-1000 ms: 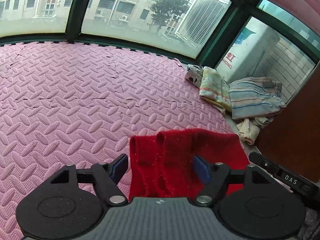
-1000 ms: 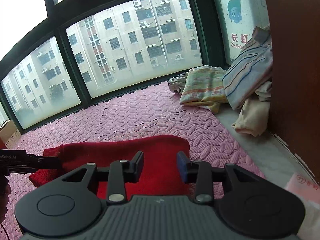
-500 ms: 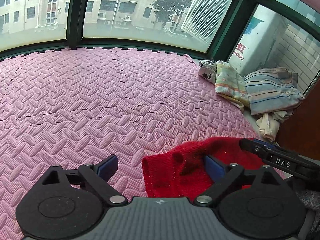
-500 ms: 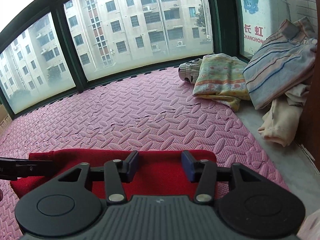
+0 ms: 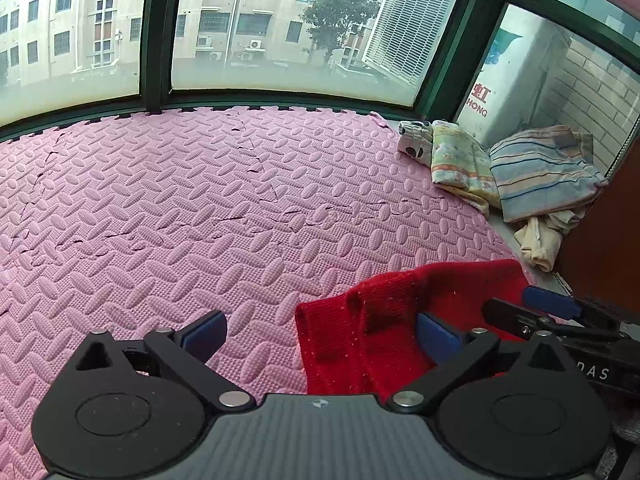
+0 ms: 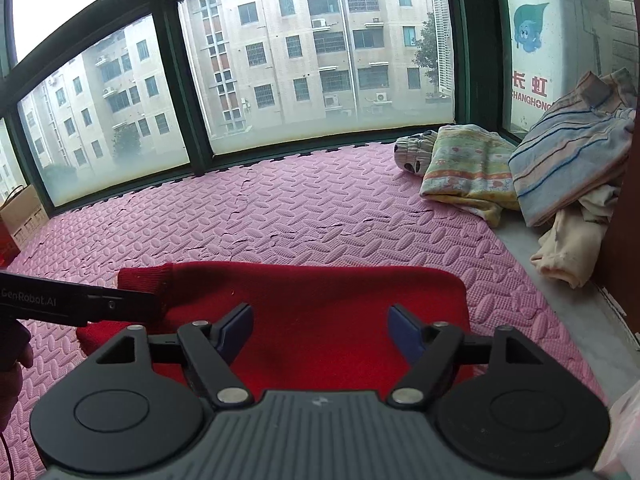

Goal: Fold clothes

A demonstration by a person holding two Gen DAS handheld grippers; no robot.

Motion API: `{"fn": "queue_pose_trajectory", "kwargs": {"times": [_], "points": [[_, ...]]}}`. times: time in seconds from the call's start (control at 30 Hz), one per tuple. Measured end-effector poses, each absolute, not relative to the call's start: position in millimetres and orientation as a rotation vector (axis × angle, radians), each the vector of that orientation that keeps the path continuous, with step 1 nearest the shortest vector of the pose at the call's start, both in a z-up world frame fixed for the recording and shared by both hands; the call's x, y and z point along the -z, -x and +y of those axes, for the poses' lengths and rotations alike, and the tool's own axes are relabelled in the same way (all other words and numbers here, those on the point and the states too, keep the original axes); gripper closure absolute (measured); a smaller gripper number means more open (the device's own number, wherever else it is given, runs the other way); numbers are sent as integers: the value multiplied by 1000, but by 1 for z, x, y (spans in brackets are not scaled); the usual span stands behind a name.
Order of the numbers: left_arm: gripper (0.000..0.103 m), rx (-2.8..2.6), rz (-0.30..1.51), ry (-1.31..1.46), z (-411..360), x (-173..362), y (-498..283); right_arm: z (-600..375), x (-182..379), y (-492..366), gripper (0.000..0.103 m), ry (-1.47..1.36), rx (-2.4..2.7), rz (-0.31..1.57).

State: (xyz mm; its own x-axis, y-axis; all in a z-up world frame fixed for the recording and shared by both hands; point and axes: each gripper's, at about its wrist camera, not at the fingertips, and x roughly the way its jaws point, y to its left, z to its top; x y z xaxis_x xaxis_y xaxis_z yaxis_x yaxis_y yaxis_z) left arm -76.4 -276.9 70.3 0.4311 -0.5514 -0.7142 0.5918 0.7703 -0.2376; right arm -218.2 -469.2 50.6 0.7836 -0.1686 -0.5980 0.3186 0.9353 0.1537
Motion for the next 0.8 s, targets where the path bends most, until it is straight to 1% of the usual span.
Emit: {"fn": "queue_pose_trajectory", "kwargs": {"times": [0.2, 0.3, 0.5, 0.6, 0.67, 0.73, 0.8], "points": [[0, 700, 873, -35, -265, -71, 84, -442, -49, 232, 20, -218, 248, 602], [0, 689, 869, -39, -261, -71, 87, -429, -48, 239, 15, -200, 239, 594], [0, 667, 836, -48, -251, -75, 97, -410, -46, 242, 14, -169, 249, 576], [0, 662, 808, -56, -244, -79, 105, -402, -45, 241, 8, -155, 260, 567], [0, 655, 794, -56, -239, -82, 108, -400, -45, 242, 7, -151, 269, 561], [0, 634, 773, -72, -234, -84, 113, -401, -46, 245, 0, -154, 275, 554], [0, 606, 747, -101, -230, -86, 117, -401, -48, 248, 0, -158, 280, 546]]}}
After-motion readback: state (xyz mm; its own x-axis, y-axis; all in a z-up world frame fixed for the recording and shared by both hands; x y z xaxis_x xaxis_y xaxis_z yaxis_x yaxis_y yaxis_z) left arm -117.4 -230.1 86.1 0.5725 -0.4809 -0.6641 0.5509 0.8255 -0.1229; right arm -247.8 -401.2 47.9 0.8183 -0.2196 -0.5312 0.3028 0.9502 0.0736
